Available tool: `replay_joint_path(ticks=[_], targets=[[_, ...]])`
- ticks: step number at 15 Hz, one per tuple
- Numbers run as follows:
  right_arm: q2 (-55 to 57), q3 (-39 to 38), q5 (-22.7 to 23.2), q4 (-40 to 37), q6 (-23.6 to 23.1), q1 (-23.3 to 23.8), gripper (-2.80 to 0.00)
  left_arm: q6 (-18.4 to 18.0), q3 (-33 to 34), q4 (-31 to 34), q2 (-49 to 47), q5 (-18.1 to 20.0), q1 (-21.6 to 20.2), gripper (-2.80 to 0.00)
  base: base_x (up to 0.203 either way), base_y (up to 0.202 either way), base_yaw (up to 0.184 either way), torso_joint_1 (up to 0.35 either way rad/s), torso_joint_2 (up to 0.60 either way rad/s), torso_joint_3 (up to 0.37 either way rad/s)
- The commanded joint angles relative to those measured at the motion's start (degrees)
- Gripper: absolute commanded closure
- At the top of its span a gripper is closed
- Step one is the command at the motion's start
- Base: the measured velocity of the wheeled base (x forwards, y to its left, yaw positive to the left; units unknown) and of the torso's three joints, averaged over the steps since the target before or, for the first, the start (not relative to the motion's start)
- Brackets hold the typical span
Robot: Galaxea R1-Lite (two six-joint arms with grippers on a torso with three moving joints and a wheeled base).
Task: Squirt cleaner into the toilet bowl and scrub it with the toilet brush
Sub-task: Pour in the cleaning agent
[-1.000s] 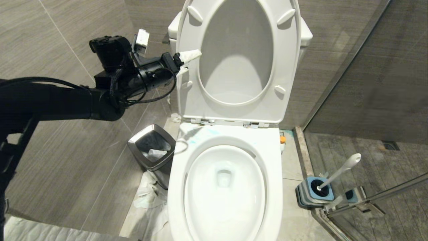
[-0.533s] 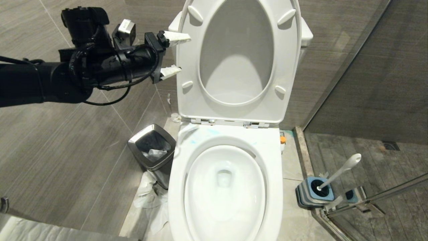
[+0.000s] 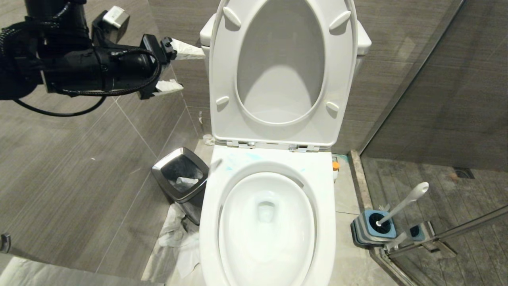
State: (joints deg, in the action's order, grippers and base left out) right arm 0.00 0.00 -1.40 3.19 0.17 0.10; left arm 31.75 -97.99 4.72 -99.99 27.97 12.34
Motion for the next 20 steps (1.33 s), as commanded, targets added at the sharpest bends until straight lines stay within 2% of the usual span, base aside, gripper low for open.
replay_joint_path(ticks=[1, 2, 3, 6, 7, 10, 12, 14, 17, 20], targets=[[0.0, -1.4, 0.0, 0.1, 0.0, 0.0, 0.0, -6.7, -0.1, -0.4, 2.1, -0.6, -2.6, -2.8, 0.0, 0.0, 0.0, 0.0, 0.0, 0.0], [0.0, -1.4, 0.0, 0.1, 0.0, 0.0, 0.0, -9.4, -0.1, -1.8, 3.4, -1.0, -4.1, -2.8, 0.0, 0.0, 0.0, 0.0, 0.0, 0.0], [0.0, -1.5, 0.0, 0.1, 0.0, 0.0, 0.0, -10.4, -0.1, -3.2, 4.6, -1.4, -5.6, -2.8, 0.0, 0.0, 0.0, 0.0, 0.0, 0.0], [0.0, -1.5, 0.0, 0.1, 0.0, 0.0, 0.0, -11.3, 0.1, -4.2, 9.6, -3.3, -7.5, -2.8, 0.0, 0.0, 0.0, 0.0, 0.0, 0.0], [0.0, -1.5, 0.0, 0.1, 0.0, 0.0, 0.0, -11.4, 0.3, -4.2, 11.5, -3.7, -7.7, 0.0, 0.0, 0.0, 0.0, 0.0, 0.0, 0.0], [0.0, -1.5, 0.0, 0.1, 0.0, 0.0, 0.0, -11.5, 1.9, -4.1, 17.4, -4.3, -6.9, 0.0, 0.0, 0.0, 0.0, 0.0, 0.0, 0.0], [0.0, -1.4, 0.0, 0.1, 0.0, 0.0, 0.0, -11.5, 3.5, -4.1, 19.9, -6.4, -4.5, 0.0, 0.0, 0.0, 0.0, 0.0, 0.0, 0.0], [0.0, -1.5, 0.0, 0.1, 0.0, 0.0, 0.0, -11.8, 3.4, -4.0, 20.5, -6.7, -2.3, 0.0, 0.0, 0.0, 0.0, 0.0, 0.0, 0.0], [0.0, -1.5, 0.0, 0.1, 0.0, 0.0, 0.0, -12.3, 3.5, -3.9, 21.7, -6.6, -1.9, 0.0, 0.0, 0.0, 0.0, 0.0, 0.0, 0.0], [0.0, -1.4, 0.0, 0.1, 0.0, 0.0, 0.0, -13.6, 3.9, -2.7, 27.8, -6.5, -1.3, 0.0, 0.0, 0.0, 0.0, 0.0, 0.0, 0.0]])
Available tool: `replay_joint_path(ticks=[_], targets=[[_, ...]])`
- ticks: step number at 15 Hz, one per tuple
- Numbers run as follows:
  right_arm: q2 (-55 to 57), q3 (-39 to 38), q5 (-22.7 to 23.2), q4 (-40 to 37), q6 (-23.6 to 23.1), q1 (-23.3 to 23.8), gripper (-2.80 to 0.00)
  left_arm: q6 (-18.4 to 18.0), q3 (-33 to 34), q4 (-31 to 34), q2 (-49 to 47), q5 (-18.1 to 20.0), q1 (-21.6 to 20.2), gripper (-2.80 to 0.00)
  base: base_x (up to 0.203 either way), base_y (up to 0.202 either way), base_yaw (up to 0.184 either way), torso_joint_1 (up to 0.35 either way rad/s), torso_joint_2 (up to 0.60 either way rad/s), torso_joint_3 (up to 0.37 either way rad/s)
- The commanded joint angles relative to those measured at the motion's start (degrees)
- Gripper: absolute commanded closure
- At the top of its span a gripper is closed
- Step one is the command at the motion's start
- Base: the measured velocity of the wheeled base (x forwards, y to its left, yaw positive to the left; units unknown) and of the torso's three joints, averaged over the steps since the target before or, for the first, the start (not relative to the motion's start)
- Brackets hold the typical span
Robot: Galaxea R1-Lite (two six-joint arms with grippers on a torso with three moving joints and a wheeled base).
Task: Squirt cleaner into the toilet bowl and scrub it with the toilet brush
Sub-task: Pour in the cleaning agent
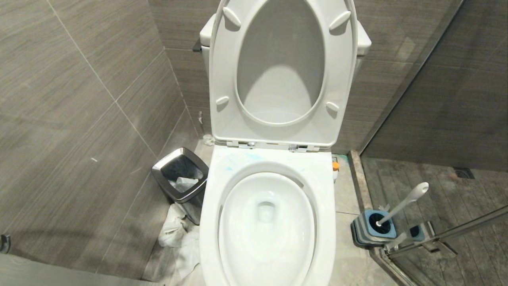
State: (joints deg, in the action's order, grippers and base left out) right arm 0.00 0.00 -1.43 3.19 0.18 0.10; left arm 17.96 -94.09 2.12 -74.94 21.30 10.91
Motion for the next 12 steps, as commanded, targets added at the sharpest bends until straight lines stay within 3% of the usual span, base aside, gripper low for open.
replay_joint_path(ticks=[1, 4, 9, 12], targets=[[0.0, -1.4, 0.0, 0.1, 0.0, 0.0, 0.0, -0.3, 0.4, 0.9, 5.5, 0.1, 0.1, 0.0, 0.0, 0.0, 0.0, 0.0, 0.0, 0.0], [0.0, -1.4, 0.0, 0.1, 0.0, 0.0, 0.0, -3.4, 4.3, 3.6, 14.5, 0.0, -2.7, 0.0, 0.0, 0.0, 0.0, 0.0, 0.0, 0.0], [0.0, -1.5, 0.0, 0.1, 0.0, 0.0, 0.0, -8.0, 19.6, 4.5, 35.8, 0.4, -13.7, 0.0, 0.0, 0.0, 0.0, 0.0, 0.0, 0.0], [0.0, -1.4, 0.0, 0.1, 0.0, 0.0, 0.0, -10.3, 30.2, 4.7, 45.6, 1.1, -15.5, 0.0, 0.0, 0.0, 0.0, 0.0, 0.0, 0.0]])
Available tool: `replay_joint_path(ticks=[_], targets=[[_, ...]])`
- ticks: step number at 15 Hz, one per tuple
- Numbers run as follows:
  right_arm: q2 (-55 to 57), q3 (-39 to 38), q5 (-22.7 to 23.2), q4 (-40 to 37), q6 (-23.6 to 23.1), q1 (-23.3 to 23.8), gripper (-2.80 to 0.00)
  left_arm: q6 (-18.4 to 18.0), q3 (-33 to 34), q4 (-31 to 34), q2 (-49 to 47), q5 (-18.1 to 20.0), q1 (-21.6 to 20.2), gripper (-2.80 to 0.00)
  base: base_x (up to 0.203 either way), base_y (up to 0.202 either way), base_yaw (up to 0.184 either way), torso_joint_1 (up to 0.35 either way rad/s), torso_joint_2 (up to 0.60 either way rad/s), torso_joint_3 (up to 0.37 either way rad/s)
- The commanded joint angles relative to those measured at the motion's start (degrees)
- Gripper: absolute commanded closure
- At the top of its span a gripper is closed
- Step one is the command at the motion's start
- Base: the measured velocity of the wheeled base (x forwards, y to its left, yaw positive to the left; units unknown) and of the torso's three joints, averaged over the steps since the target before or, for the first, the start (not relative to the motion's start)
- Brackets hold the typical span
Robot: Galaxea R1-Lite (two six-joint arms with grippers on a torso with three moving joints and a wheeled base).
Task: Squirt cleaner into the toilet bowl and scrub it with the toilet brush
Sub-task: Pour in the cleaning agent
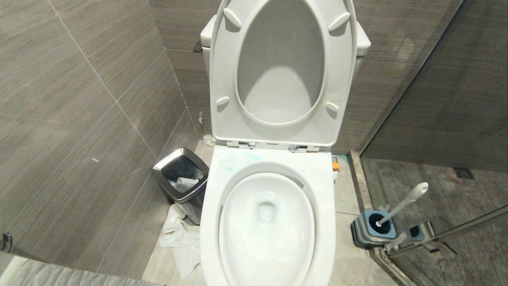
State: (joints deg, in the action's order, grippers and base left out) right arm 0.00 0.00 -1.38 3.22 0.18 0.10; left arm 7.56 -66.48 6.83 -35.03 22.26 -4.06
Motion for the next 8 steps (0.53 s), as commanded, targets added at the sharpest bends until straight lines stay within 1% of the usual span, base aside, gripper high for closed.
replay_joint_path(ticks=[1, 3, 5, 6, 8], targets=[[0.0, -1.5, 0.0, 0.0, 0.0, 0.0, 0.0, -1.1, 5.5, 0.0, 8.6, 0.1, -0.1, 0.0, 0.0, 0.0, 0.0, 0.0, 0.0, 0.0], [0.0, -1.4, 0.0, 0.0, 0.0, 0.0, 0.0, -2.3, 10.9, 0.2, 14.0, -0.1, 0.5, 0.0, 0.0, 0.0, 0.0, 0.0, 0.0, 0.0], [0.0, -1.4, 0.0, 0.0, 0.0, 0.0, 0.0, -2.8, 16.6, 0.3, 18.7, -0.2, 0.7, 0.0, 0.0, 0.0, 0.0, 0.0, 0.0, 0.0], [0.0, -1.5, 0.0, 0.0, 0.0, 0.0, 0.0, -3.6, 19.6, 0.0, 20.2, -1.0, 1.2, 0.0, 0.0, 0.0, 0.0, 0.0, 0.0, 0.0], [0.0, -1.5, 0.0, 0.0, 0.0, 0.0, 0.0, -6.1, 25.3, -0.2, 24.0, -4.5, 2.5, 0.0, 0.0, 0.0, 0.0, 0.0, 0.0, 0.0]])
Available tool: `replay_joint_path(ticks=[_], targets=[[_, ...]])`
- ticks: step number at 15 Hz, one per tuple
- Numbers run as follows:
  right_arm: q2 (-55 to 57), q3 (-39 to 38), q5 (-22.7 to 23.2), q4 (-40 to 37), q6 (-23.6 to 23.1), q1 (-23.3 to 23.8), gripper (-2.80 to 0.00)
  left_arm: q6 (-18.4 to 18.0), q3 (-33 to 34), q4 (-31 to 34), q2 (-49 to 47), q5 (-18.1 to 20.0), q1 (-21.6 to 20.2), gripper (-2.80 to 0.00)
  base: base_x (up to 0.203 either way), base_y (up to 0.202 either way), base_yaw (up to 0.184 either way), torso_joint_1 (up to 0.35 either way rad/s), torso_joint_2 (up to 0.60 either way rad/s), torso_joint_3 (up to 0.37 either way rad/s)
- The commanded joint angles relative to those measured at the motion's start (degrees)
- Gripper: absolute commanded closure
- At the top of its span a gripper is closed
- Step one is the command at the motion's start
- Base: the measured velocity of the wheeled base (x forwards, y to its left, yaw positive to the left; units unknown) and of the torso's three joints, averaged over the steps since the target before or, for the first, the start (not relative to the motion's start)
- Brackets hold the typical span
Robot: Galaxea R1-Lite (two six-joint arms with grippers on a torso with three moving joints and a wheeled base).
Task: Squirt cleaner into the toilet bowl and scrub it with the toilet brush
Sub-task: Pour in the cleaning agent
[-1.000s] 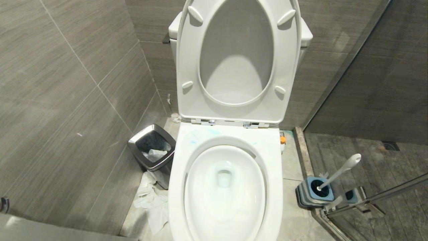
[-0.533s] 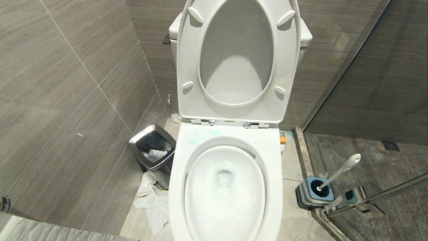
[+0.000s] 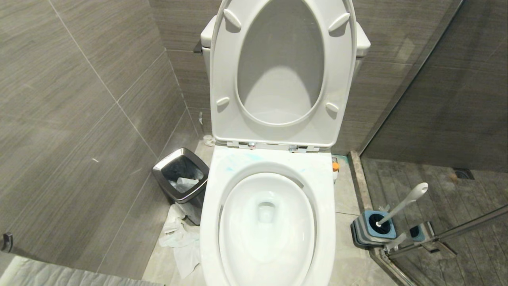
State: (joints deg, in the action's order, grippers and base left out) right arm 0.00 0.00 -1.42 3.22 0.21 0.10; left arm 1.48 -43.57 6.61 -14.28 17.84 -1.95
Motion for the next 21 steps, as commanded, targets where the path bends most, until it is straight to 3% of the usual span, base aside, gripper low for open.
replay_joint_path(ticks=[1, 4, 8, 11, 15, 17, 18, 21], targets=[[0.0, -1.4, 0.0, 0.0, 0.0, 0.0, 0.0, -0.9, 5.2, 0.1, 5.7, -1.0, 0.9, 0.0, 0.0, 0.0, 0.0, 0.0, 0.0, 0.0], [0.0, -1.4, 0.0, 0.0, 0.0, 0.0, 0.0, -2.0, 14.2, 0.0, 13.8, -2.2, 1.4, 0.0, 0.0, 0.0, 0.0, 0.0, 0.0, 0.0], [0.0, -1.4, 0.0, 0.0, 0.0, 0.0, 0.0, -2.4, 16.9, -2.1, 14.2, -2.3, 1.5, 0.0, 0.0, 0.0, 0.0, 0.0, 0.0, 0.0], [0.0, -1.5, 0.0, 0.0, 0.0, 0.0, 0.0, -5.4, 21.1, -3.0, 14.2, -2.4, 1.5, 0.0, 0.0, 0.0, 0.0, 0.0, 0.0, 0.0], [0.0, -1.4, 0.0, 0.0, 0.0, 0.0, 0.0, -7.5, 35.8, -14.8, 14.2, -3.5, 1.5, 0.0, 0.0, 0.0, 0.0, 0.0, 0.0, 0.0], [0.0, -1.5, 0.0, 0.0, 0.0, 0.0, 0.0, -7.6, 43.1, -21.3, 14.2, -6.5, 1.5, 0.0, 0.0, 0.0, 0.0, 0.0, 0.0, 0.0], [0.0, -1.4, 0.0, 0.0, 0.0, 0.0, 0.0, -7.2, 43.8, -20.6, 14.2, -9.4, 1.5, 0.0, 0.0, 0.0, 0.0, 0.0, 0.0, 0.0], [0.0, -1.4, 0.0, 0.0, 0.0, 0.0, 0.0, -6.6, 43.7, -9.6, 14.2, -15.9, 1.5, 0.0, 0.0, 0.0, 0.0, 0.0, 0.0, 0.0]])
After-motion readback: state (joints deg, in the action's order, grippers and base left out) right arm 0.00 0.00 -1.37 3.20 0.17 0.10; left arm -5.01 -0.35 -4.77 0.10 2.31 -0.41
